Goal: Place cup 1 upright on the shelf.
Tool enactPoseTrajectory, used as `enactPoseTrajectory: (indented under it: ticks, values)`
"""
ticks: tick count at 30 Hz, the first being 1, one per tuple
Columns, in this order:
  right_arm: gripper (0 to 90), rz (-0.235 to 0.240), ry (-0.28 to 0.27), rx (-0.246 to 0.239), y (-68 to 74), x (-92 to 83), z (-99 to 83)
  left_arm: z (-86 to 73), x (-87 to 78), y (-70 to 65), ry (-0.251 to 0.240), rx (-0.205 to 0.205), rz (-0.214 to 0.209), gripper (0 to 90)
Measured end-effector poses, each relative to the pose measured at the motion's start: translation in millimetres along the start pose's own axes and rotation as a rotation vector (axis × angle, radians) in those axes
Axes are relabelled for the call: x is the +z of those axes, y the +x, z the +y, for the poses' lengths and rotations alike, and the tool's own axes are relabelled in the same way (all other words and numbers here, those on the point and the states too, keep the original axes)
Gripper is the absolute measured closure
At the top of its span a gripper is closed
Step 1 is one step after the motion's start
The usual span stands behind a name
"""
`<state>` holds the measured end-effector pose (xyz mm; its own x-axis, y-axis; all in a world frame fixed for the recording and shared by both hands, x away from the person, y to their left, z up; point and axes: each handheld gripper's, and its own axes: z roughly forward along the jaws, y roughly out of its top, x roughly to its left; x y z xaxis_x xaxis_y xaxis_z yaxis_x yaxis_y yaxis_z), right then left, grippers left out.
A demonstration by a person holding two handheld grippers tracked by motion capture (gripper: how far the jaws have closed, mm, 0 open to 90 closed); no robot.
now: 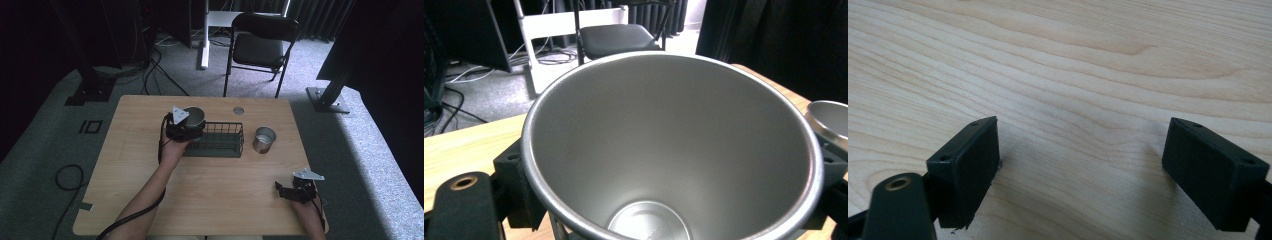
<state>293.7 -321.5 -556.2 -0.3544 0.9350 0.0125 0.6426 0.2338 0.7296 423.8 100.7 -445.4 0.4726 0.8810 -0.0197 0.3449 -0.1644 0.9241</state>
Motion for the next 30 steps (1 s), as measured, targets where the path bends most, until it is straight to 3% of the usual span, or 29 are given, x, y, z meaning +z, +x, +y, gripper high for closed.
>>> enactPoseTrajectory:
  ticks: [13,30]
  values:
    - [14.8,0.0,-0.001,0.0,0.0,0.0,-0.1,-15.9,14.6,-1.7,0.054,0.023,0.005,14.3]
    - [14.9,0.0,-0.001,0.0,0.0,-0.1,-0.1,-15.5,13.8,-5.3,0.064,0.029,0.021,13.3]
